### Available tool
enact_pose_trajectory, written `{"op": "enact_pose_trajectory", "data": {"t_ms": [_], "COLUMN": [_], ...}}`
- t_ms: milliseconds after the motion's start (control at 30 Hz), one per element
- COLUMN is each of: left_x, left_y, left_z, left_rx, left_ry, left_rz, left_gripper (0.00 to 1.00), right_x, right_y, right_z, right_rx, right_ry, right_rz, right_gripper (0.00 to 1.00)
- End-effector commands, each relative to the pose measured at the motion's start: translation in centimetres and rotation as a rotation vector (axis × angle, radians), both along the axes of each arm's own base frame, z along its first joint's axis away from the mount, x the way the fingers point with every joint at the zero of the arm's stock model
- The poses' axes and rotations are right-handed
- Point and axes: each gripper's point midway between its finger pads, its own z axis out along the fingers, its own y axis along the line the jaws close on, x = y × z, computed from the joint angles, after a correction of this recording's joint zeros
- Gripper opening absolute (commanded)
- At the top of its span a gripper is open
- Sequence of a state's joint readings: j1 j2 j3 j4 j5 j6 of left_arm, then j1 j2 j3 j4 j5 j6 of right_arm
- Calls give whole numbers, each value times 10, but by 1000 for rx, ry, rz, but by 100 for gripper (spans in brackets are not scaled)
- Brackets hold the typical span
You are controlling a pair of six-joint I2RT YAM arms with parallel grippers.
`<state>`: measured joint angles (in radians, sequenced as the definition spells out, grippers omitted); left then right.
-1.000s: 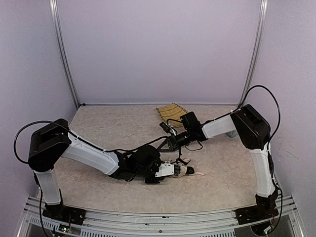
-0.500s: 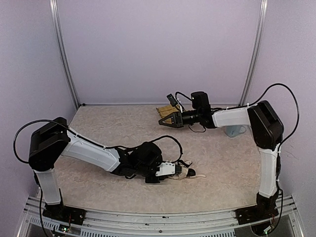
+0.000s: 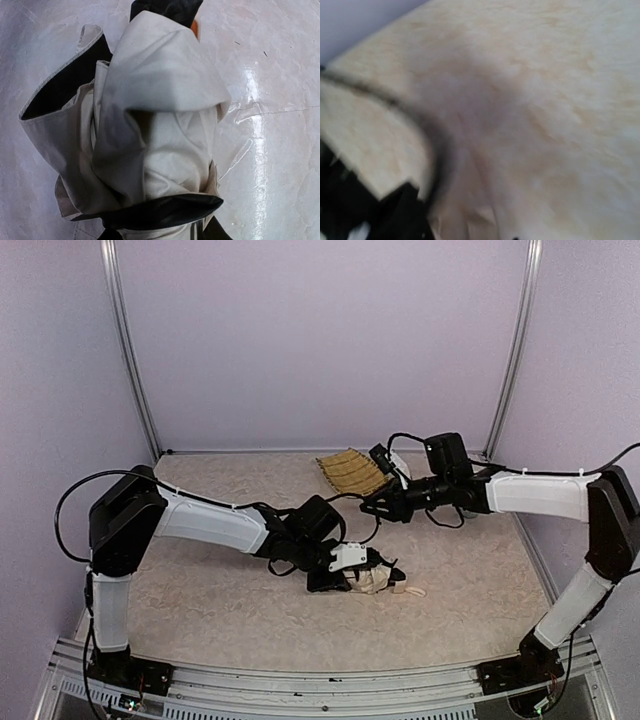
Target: Put away the umbrella
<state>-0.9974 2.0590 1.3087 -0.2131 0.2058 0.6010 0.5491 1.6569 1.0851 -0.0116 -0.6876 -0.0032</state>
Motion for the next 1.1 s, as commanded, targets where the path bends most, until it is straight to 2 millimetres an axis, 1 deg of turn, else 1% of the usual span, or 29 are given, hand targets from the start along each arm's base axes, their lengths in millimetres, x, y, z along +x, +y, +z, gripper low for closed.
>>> {"op": "enact_pose_trajectory", "data": {"t_ms": [0, 100, 133, 167, 200, 267, 333, 367, 400, 433, 467, 500, 567, 600, 667, 833, 867, 1000, 1067], "left_x": [-53, -49, -47, -47, -47, -46, -46, -47, -47, -48, -49, -49, -49, -49, -49, -54, -55, -57, -59], "left_y": [106, 110, 111, 111, 111, 110, 112, 113, 114, 115, 115, 115, 117, 117, 118, 119, 119, 119, 120], "left_z": [-97, -98, -98, -97, -96, -94, -96, -97, -98, -99, -100, -100, -101, -101, -101, -101, -102, -104, -103], "left_rx": [457, 462, 463, 464, 464, 460, 469, 475, 480, 482, 485, 484, 486, 485, 485, 487, 490, 492, 489], "left_ry": [427, 514, 534, 551, 566, 595, 618, 630, 642, 652, 661, 669, 682, 688, 696, 727, 736, 761, 774], "left_rz": [99, 130, 139, 142, 145, 146, 156, 162, 167, 170, 172, 174, 182, 183, 185, 173, 173, 168, 162], "left_gripper": [0, 0, 0, 0, 0, 0, 0, 0, 0, 0, 0, 0, 0, 0, 0, 0, 0, 0, 0], "right_x": [-15, -42, -53, -68, -79, -100, -113, -116, -116, -113, -112, -111, -108, -106, -103, -81, -79, -74, -69], "right_y": [-34, -44, -45, -46, -43, -34, -23, -17, -12, -8, -4, 0, 6, 8, 11, 7, 7, 3, -1], "right_z": [6, 20, 19, 9, 7, -4, -14, -21, -28, -40, -48, -57, -74, -83, -97, -119, -124, -152, -163], "right_rx": [-167, -168, -178, -197, -206, -233, -268, -298, -335, -392, -423, -458, -523, -554, -613, -756, -778, -864, -911], "right_ry": [-300, -500, -577, -643, -714, -817, -890, -916, -938, -948, -951, -947, -939, -936, -938, -974, -968, -903, -883], "right_rz": [-62, -36, -13, 27, 69, 154, 218, 241, 258, 276, 296, 324, 365, 386, 419, 396, 407, 440, 433], "right_gripper": [28, 33, 34, 36, 38, 43, 51, 53, 56, 60, 63, 70, 90, 93, 93, 92, 91, 78, 75]}}
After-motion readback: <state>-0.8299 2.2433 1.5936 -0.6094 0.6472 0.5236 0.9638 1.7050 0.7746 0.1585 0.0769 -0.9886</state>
